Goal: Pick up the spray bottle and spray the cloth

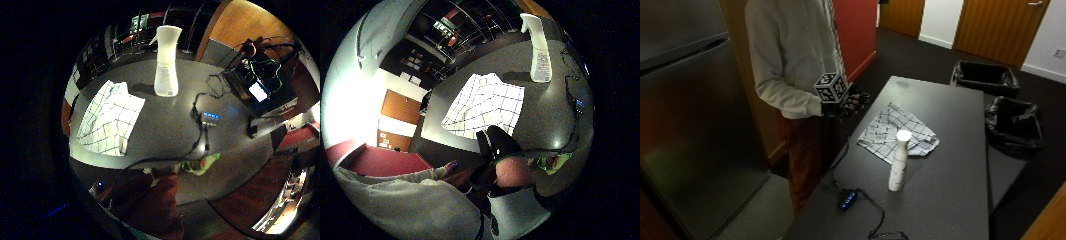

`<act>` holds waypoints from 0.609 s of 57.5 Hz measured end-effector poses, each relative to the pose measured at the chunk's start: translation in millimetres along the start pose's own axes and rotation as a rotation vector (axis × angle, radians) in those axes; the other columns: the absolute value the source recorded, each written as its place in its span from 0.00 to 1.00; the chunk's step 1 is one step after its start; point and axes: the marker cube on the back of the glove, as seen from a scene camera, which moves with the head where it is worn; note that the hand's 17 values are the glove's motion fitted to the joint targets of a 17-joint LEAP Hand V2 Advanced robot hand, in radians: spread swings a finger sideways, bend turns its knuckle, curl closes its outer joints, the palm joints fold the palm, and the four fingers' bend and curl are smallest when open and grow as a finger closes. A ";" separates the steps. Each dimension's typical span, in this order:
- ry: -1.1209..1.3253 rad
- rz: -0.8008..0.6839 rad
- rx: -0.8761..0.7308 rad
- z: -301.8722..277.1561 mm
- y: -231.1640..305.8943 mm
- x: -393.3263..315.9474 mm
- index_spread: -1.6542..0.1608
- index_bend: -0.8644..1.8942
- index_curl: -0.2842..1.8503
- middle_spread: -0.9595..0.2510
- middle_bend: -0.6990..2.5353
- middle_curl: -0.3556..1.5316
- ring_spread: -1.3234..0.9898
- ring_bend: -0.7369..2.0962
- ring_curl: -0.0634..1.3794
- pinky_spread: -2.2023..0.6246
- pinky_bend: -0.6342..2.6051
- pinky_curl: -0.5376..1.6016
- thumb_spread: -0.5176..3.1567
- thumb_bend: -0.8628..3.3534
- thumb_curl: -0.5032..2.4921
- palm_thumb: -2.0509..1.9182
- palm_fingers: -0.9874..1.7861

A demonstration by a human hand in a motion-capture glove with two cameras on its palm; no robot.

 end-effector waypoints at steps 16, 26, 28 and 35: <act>0.018 -0.007 -0.027 -3.3 -10.1 15.3 0.69 0.37 0.21 0.77 0.27 0.26 0.58 0.34 0.12 0.84 0.32 0.34 0.37 0.24 0.24 0.66 0.36; 0.026 -0.001 -0.064 0.8 -12.1 24.9 0.68 0.37 0.22 0.76 0.28 0.29 0.58 0.34 0.14 0.85 0.32 0.36 0.39 0.23 0.26 0.67 0.35; 0.029 -0.003 -0.066 1.1 -13.5 27.7 0.68 0.37 0.23 0.76 0.28 0.29 0.58 0.34 0.15 0.85 0.32 0.36 0.39 0.22 0.26 0.67 0.35; 0.036 -0.004 -0.082 5.6 -15.9 34.0 0.67 0.37 0.24 0.76 0.27 0.30 0.58 0.34 0.16 0.85 0.32 0.37 0.40 0.21 0.27 0.68 0.35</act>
